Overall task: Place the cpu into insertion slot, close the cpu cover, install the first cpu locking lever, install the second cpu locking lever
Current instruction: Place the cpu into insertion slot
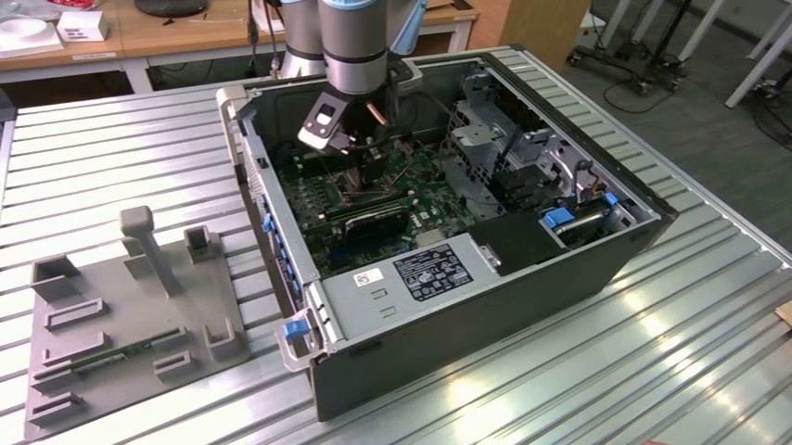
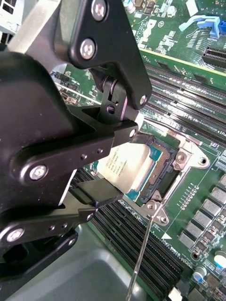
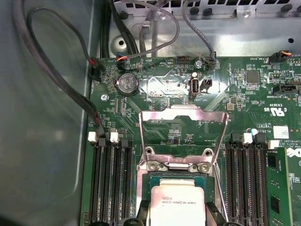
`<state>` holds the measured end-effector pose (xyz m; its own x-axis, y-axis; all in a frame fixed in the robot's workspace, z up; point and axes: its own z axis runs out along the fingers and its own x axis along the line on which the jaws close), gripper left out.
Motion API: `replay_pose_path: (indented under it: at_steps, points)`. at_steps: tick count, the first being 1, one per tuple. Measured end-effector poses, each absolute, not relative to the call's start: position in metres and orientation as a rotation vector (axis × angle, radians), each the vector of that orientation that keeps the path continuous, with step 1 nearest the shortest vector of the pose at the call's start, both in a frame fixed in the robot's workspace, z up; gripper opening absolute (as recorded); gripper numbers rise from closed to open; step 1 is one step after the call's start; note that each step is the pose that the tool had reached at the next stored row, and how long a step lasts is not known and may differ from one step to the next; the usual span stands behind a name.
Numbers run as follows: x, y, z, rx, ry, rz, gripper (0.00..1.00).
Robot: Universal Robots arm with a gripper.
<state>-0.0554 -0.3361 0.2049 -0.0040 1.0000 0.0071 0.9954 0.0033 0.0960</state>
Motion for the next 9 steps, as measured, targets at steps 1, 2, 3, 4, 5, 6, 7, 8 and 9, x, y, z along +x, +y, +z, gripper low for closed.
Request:
replay_pose_path:
  at_steps: [1, 2, 3, 4, 5, 6, 7, 8, 9]
  points:
    - [-0.0555, -0.3361, 0.2047, 2.172, 2.180, 0.113, 0.54]
    - [-0.0557, -0.3361, 0.2046, 2.172, 2.180, 0.113, 0.54]
    - [-0.0560, -0.3361, 0.2045, 2.172, 2.180, 0.113, 0.54]
    - [-0.0560, -0.3361, 0.2042, 2.172, 2.180, 0.114, 0.54]
    - [-0.0561, -0.3361, 0.2037, 2.173, 2.181, 0.115, 0.54]
    - [-0.0560, -0.3361, 0.2029, 2.174, 2.182, 0.118, 0.54]
    - [-0.0561, -0.3361, 0.2020, 2.175, 2.183, 0.120, 0.54]
    - [-0.0561, -0.3362, 0.2013, 2.176, 2.183, 0.122, 0.54]
    - [-0.0561, -0.3361, 0.2006, 2.176, 2.183, 0.123, 0.54]
